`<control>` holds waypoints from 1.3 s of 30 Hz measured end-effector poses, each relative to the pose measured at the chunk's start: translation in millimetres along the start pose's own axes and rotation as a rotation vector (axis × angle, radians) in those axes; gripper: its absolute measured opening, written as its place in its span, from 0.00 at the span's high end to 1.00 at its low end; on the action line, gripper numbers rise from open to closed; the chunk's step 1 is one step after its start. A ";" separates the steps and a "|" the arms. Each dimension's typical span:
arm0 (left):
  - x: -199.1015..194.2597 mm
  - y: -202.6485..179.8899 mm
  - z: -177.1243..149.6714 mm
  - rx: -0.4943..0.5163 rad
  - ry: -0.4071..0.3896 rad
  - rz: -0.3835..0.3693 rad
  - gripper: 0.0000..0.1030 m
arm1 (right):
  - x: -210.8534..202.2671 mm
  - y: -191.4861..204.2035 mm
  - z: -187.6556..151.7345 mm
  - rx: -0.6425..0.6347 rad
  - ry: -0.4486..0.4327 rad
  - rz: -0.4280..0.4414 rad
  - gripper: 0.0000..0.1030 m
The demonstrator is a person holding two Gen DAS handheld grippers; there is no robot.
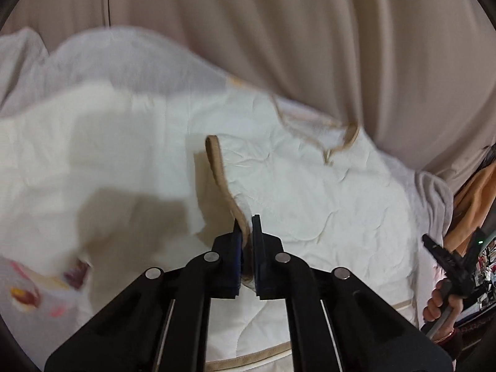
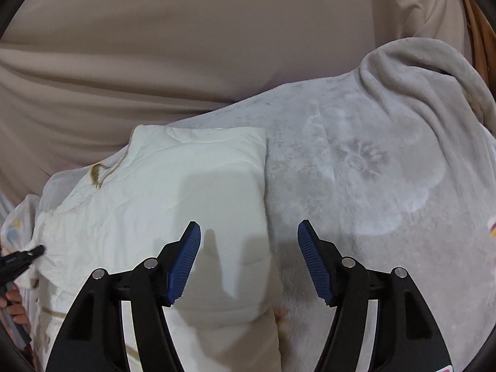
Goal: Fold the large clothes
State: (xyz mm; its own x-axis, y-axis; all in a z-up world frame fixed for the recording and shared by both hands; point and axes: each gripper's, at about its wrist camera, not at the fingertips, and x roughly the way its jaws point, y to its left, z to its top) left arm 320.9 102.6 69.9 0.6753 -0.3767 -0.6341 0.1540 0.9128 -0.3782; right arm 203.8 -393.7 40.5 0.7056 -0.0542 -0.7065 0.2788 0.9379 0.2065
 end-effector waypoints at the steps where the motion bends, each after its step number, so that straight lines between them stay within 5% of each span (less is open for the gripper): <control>1: -7.6 2.7 5.1 0.000 -0.024 0.000 0.96 | 3.5 6.4 0.1 -0.011 0.002 0.013 0.38; 4: -7.8 15.9 7.1 0.002 -0.029 0.061 0.96 | 20.0 7.8 -0.8 -0.061 0.055 0.049 0.42; 7: 29.3 40.2 -7.8 -0.014 0.079 0.128 0.95 | 44.6 23.8 -12.4 -0.112 0.133 0.038 0.66; 8: 40.2 47.3 -15.9 -0.022 0.097 0.136 0.95 | 37.2 28.1 -12.4 -0.113 0.102 0.040 0.83; 9: 42.7 51.1 -20.3 -0.029 0.091 0.131 0.95 | 27.8 29.0 -10.7 -0.092 0.077 0.070 0.89; 13: 42.6 50.5 -22.9 -0.048 0.074 0.085 0.94 | -5.6 11.0 -5.5 0.008 -0.016 0.169 0.92; 17: 51.6 44.4 -31.0 0.003 0.085 0.104 0.92 | 43.4 -2.1 -25.0 -0.012 0.157 0.067 0.90; 21: 47.0 45.7 -31.1 0.018 0.079 0.111 0.88 | 14.2 9.7 -16.7 -0.055 0.121 0.009 0.81; 23: 30.5 48.8 -33.1 0.006 0.053 0.121 0.69 | -12.6 7.7 -15.1 -0.066 0.088 -0.012 0.75; 26: -7.8 58.1 -44.9 -0.025 0.039 0.074 0.35 | -53.0 3.3 -29.0 -0.083 0.101 0.003 0.50; 29: -50.1 71.3 -72.7 -0.022 0.078 0.063 0.18 | -85.3 -19.3 -59.7 -0.108 0.180 0.079 0.42; 31: -68.5 84.2 -95.6 -0.033 0.100 0.073 0.15 | -101.5 -30.9 -88.6 -0.109 0.236 0.116 0.39; 33: -78.6 100.4 -122.4 -0.084 0.155 0.059 0.15 | -112.6 -36.6 -119.9 -0.100 0.308 0.147 0.38; 35: -82.1 106.7 -140.8 -0.124 0.182 0.038 0.26 | -120.1 -38.9 -146.7 -0.090 0.339 0.152 0.39; 36: -88.1 100.0 -145.9 -0.075 0.162 0.068 0.37 | -125.2 -39.1 -151.7 -0.090 0.324 0.151 0.51; 37: -89.5 91.9 -149.8 -0.027 0.179 0.077 0.60 | -128.1 -37.0 -153.8 -0.091 0.311 0.161 0.61; 38: -91.2 87.3 -152.3 -0.022 0.181 0.065 0.69 | -127.5 -33.7 -151.8 -0.086 0.305 0.174 0.81; 39: -94.3 84.8 -153.5 -0.028 0.179 0.058 0.82 | -133.9 -31.2 -150.5 -0.079 0.289 0.169 0.88</control>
State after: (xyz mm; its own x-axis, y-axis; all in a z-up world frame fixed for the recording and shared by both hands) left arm 159.6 191.4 -5.9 0.5427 -0.3475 -0.7647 0.0964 0.9302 -0.3543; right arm 2.6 -364.1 26.8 0.5206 0.1927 -0.8318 0.1145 0.9496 0.2917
